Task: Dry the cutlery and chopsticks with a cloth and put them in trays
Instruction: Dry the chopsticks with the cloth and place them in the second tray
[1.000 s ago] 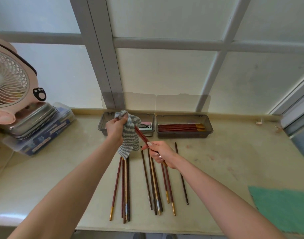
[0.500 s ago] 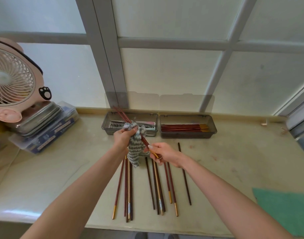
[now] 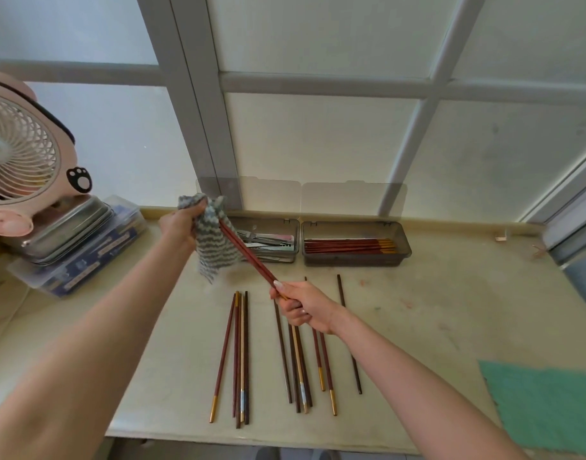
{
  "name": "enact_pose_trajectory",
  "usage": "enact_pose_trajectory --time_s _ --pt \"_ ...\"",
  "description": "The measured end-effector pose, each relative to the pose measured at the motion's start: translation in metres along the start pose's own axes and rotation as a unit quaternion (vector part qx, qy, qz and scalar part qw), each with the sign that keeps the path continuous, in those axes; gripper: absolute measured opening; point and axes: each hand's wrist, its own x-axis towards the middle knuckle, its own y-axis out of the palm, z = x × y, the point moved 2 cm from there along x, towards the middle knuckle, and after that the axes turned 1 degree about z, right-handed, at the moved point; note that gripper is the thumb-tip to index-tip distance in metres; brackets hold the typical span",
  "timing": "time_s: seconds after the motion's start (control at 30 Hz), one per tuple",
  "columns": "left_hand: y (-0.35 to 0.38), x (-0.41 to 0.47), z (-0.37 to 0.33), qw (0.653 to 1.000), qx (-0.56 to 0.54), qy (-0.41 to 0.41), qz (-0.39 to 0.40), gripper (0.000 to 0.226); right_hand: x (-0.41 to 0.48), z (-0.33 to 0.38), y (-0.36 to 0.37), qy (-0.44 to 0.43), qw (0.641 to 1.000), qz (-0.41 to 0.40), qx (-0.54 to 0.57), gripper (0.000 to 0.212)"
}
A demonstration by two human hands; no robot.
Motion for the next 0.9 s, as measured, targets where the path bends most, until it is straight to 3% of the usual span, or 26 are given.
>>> enact_pose_trajectory --time_s 0.23,0.37,0.5,0.63,0.9 --pt "0.027 -0.058 0.081 0.985 0.119 -0.047 0.115 0.027 0.016 0.021 0.006 -0.02 0.996 -0.061 0.054 0.027" --pt "0.03 -0.075 0.105 0.974 0.138 -0.081 0.161 0.031 0.017 0.015 0.007 0.017 0.994 -0.089 0.054 0.025" --pt "0.022 -0.067 0.097 0.983 0.116 -0.06 0.128 0.035 0.011 0.005 0.005 0.002 0.996 -0.09 -0.011 0.023" --pt "0.022 -0.069 0.091 0.987 0.101 -0.037 0.121 0.026 0.0 0.004 -0.002 -0.037 0.996 -0.07 0.042 0.018" --pt "0.048 -0.095 0.098 0.959 0.194 0.062 0.197 0.016 0.014 -0.001 0.01 -0.082 0.963 -0.225 0.128 0.021"
